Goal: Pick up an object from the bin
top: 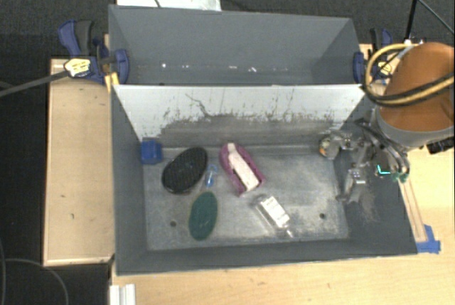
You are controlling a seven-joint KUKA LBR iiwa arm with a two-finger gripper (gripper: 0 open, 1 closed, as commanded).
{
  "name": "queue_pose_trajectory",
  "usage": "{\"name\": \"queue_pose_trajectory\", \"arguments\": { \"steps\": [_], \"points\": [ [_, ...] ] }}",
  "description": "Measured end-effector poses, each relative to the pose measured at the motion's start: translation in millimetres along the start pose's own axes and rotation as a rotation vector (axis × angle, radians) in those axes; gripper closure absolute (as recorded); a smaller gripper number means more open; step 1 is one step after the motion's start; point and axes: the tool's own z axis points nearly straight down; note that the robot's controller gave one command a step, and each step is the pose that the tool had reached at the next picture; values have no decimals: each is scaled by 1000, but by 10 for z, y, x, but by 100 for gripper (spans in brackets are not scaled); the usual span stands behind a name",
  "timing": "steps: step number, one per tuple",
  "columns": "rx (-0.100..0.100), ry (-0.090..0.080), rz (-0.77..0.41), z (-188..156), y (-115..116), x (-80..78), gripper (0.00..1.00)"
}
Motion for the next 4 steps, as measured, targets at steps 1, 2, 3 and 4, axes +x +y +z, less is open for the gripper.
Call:
{"name": "queue_pose_trajectory", "arguments": {
  "steps": [1,2,3,4],
  "points": [
    [0,-3,365,989,-426,-239,0],
    [0,-5,391,668,-444,105,0],
    [-2,-11,556,627,-334,-513,0],
    [-18,-11,762,938,-329,-469,0]
  ]
}}
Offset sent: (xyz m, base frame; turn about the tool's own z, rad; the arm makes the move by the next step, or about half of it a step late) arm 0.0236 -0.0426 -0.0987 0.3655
